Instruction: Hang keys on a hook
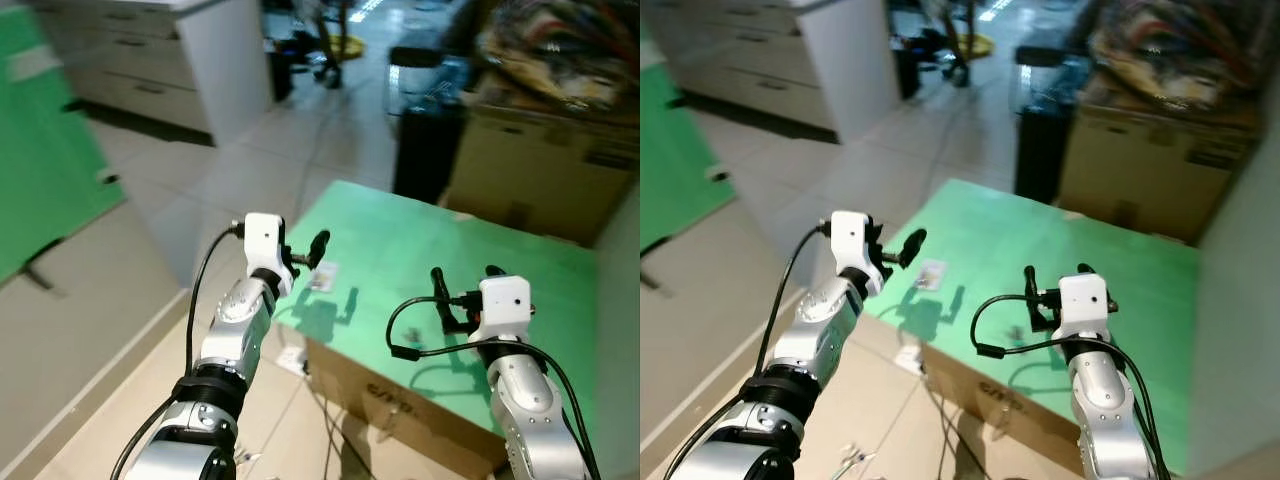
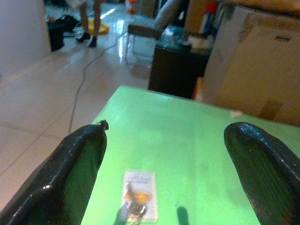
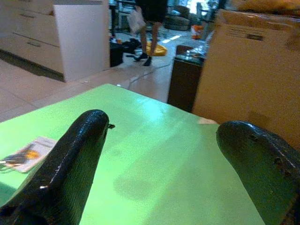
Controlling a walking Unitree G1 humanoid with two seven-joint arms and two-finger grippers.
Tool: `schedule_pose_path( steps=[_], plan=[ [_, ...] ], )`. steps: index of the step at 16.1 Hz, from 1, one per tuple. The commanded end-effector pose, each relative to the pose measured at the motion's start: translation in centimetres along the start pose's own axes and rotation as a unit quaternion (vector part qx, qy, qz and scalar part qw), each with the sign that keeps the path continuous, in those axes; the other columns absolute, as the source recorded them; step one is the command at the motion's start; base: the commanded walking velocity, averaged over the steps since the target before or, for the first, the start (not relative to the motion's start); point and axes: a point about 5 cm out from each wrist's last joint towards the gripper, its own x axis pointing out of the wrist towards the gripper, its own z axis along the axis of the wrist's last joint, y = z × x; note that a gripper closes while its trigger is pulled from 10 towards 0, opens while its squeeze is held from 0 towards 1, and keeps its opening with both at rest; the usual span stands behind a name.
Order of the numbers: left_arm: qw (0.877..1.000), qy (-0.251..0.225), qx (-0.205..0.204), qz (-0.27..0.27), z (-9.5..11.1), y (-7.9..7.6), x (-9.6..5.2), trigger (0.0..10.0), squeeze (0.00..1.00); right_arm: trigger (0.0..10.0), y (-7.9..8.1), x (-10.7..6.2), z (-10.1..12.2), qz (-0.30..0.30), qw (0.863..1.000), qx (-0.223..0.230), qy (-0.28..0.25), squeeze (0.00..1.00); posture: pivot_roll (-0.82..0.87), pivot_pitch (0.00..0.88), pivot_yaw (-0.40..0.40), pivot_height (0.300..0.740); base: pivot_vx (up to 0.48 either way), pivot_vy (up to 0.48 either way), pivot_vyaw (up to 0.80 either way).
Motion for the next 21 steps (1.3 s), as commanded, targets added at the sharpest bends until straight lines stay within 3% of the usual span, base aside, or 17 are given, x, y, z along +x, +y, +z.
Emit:
schedule_pose_path(
  steps=[1,5,11,17,21],
  plan=[
    [1.0,0.002,0.005,-0.008,0.4,-0.3,0.7,10.0,0.0,10.0,0.1,-0.3,0.2,-0.002,1.0,-0.006,-0.006,0.0,-0.17,0.0,0.096,0.724,0.0,0.0,0.0],
    [0.999,-0.01,0.014,-0.037,1.2,-1.5,1.5,10.0,0.0,10.0,-0.2,-0.6,0.2,-0.006,1.0,-0.009,-0.002,0.0,-0.19,0.0,0.1,0.724,0.0,0.228,0.0],
    [0.999,-0.002,0.016,-0.041,1.0,-1.5,1.7,10.0,0.0,10.0,-0.1,-0.8,0.1,-0.012,1.0,-0.006,0.002,0.0,-0.19,0.0,0.112,0.724,0.0,0.48,-0.73],
    [0.997,0.002,0.031,-0.075,1.5,-3.3,2.7,10.0,0.0,10.0,0.1,-1.0,0.0,-0.013,1.0,0.0,0.004,0.0,-0.19,0.0,0.12,0.724,0.0,0.452,-0.71],
    [0.995,0.011,0.045,-0.084,1.2,-4.3,3.0,10.0,0.0,10.0,-0.3,-1.3,0.1,-0.022,1.0,-0.002,0.004,0.0,-0.21,0.0,0.128,0.724,0.188,0.148,-0.7]
  ],
)
